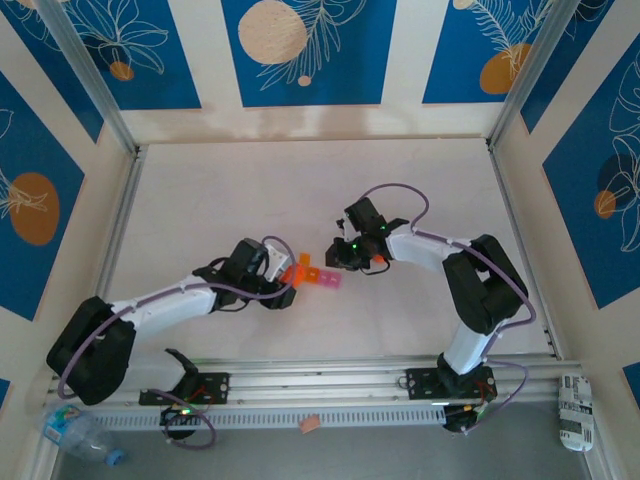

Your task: Sort the pills into containers

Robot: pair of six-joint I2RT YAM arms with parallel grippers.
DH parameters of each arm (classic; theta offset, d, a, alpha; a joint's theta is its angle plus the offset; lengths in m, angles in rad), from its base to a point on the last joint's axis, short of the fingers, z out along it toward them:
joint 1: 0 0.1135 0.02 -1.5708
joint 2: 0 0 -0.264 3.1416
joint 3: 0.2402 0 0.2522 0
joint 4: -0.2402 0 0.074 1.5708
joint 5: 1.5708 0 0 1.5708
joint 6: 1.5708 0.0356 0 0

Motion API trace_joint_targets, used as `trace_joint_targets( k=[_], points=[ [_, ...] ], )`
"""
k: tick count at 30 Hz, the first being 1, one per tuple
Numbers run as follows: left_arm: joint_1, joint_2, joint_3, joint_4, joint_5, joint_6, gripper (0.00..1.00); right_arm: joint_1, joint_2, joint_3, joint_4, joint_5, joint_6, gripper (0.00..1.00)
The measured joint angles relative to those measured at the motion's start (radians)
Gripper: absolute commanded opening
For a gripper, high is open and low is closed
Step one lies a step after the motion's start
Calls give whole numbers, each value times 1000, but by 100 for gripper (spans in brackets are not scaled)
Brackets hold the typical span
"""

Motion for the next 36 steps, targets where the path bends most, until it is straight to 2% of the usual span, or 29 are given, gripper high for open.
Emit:
trace_joint_targets(
  k=[11, 36],
  points=[
    [-8, 35, 56, -47, -20, 8, 0, 34, -3, -21, 1, 0, 0, 21],
    [-33, 158, 231, -262, -94, 61, 0, 34, 15, -43, 20, 3, 5, 20]
  ],
)
